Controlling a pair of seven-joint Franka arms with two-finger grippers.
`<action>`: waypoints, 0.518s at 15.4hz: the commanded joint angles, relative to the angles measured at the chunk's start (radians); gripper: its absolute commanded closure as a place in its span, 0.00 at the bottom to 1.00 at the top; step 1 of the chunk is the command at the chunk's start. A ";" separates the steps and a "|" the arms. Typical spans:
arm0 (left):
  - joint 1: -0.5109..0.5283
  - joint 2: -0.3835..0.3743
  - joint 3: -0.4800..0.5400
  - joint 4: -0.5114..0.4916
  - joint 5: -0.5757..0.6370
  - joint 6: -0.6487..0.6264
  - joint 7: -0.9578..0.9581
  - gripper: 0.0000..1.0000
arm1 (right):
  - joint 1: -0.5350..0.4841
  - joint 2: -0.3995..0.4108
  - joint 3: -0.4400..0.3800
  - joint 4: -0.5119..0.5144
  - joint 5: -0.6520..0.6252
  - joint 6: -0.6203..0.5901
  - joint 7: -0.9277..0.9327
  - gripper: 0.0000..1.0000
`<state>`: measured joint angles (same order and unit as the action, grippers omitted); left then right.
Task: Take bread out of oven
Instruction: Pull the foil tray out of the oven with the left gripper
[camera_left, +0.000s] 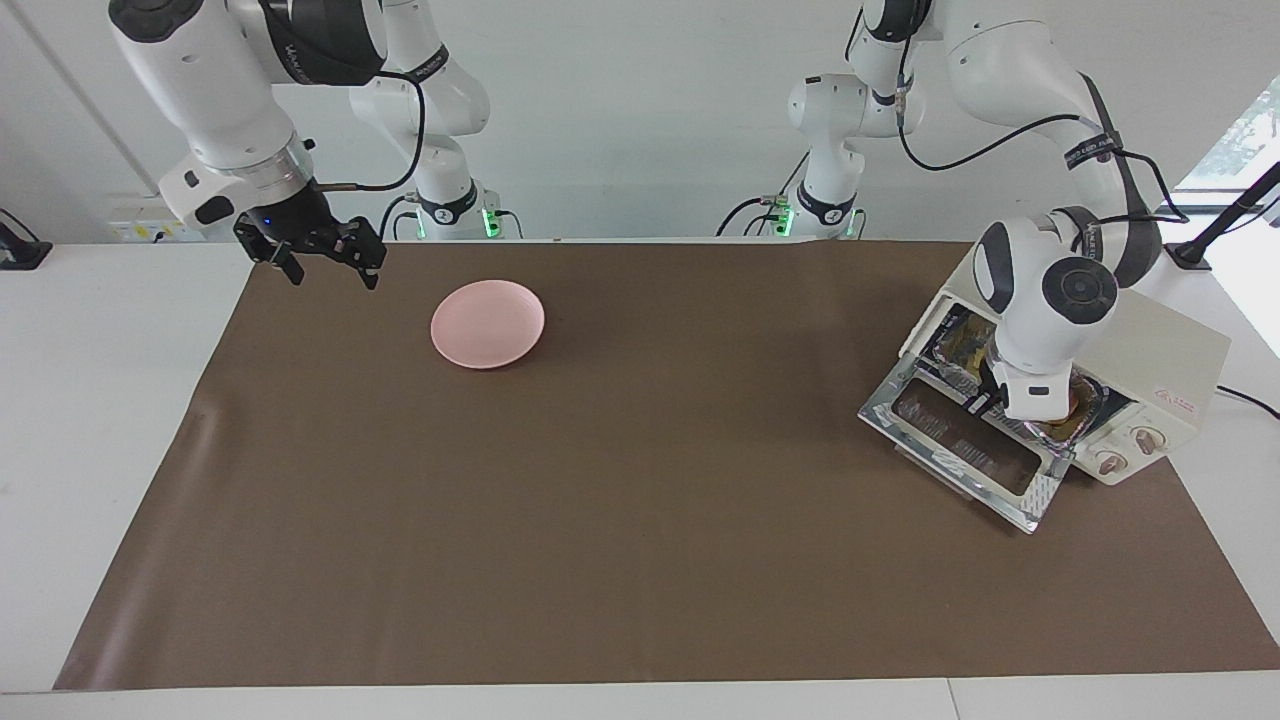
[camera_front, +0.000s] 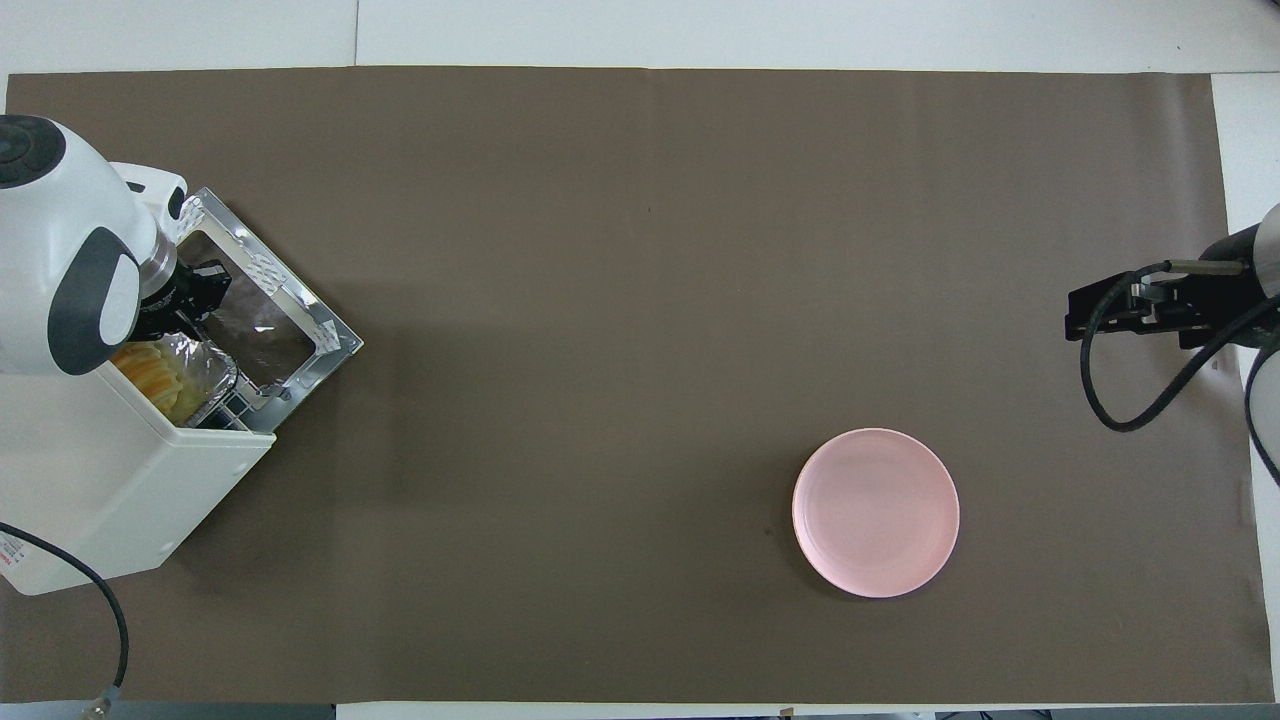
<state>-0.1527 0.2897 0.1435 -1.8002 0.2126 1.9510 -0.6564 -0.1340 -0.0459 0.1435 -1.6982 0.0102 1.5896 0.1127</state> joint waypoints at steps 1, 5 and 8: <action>-0.043 0.009 -0.009 0.048 0.016 0.020 0.006 1.00 | -0.010 -0.011 0.008 0.002 -0.016 -0.017 -0.011 0.00; -0.134 0.110 -0.010 0.282 -0.155 -0.019 0.006 1.00 | -0.010 -0.011 0.008 0.002 -0.015 -0.017 -0.011 0.00; -0.250 0.207 -0.009 0.447 -0.251 -0.115 -0.003 1.00 | -0.010 -0.011 0.008 0.002 -0.015 -0.017 -0.011 0.00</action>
<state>-0.3159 0.3842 0.1153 -1.5251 0.0223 1.9104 -0.6535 -0.1340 -0.0459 0.1435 -1.6982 0.0102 1.5896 0.1127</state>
